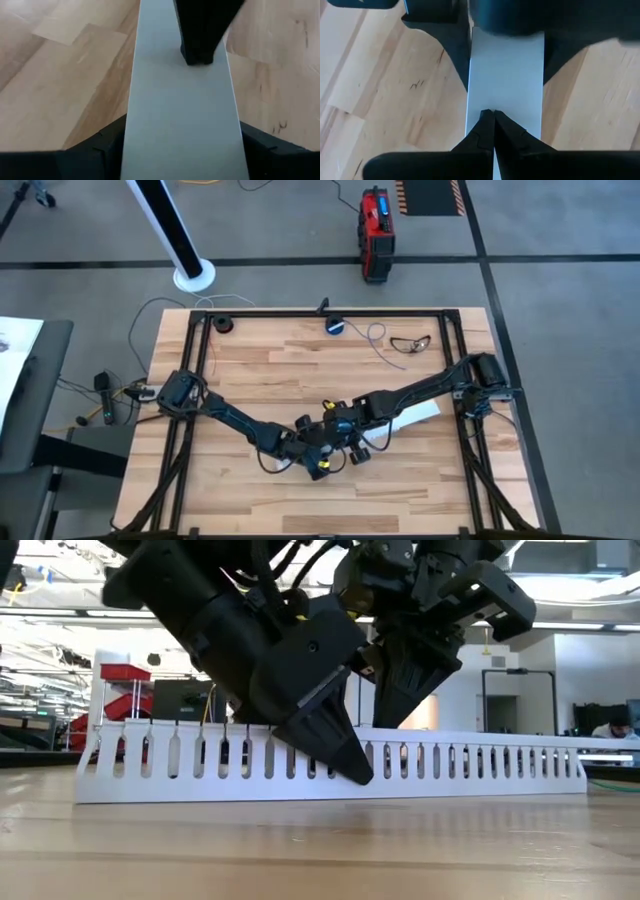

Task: Ziptie cables
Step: Close the white cable duct

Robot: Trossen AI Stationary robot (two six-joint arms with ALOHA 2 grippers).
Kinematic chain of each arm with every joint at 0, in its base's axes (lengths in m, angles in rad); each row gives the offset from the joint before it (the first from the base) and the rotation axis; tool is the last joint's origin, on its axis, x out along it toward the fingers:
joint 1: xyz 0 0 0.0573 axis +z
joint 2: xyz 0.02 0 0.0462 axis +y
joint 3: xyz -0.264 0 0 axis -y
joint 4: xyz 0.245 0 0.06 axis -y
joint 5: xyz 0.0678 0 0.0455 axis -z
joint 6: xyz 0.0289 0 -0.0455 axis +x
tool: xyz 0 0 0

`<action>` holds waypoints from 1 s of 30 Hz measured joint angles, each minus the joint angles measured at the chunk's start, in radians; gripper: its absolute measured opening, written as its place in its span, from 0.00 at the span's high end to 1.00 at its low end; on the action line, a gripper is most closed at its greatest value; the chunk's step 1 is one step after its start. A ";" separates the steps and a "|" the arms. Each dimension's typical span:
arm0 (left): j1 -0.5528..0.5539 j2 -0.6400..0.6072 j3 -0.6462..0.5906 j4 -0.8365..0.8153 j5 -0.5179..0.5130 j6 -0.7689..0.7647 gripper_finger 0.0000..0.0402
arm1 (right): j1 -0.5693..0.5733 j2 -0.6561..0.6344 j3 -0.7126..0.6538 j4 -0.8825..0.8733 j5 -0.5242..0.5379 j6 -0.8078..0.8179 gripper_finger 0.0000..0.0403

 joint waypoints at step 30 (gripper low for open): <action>-0.182 -0.083 -0.003 -0.208 -0.192 -0.250 0.33 | -0.047 0.010 -0.007 0.108 -0.033 0.018 1.00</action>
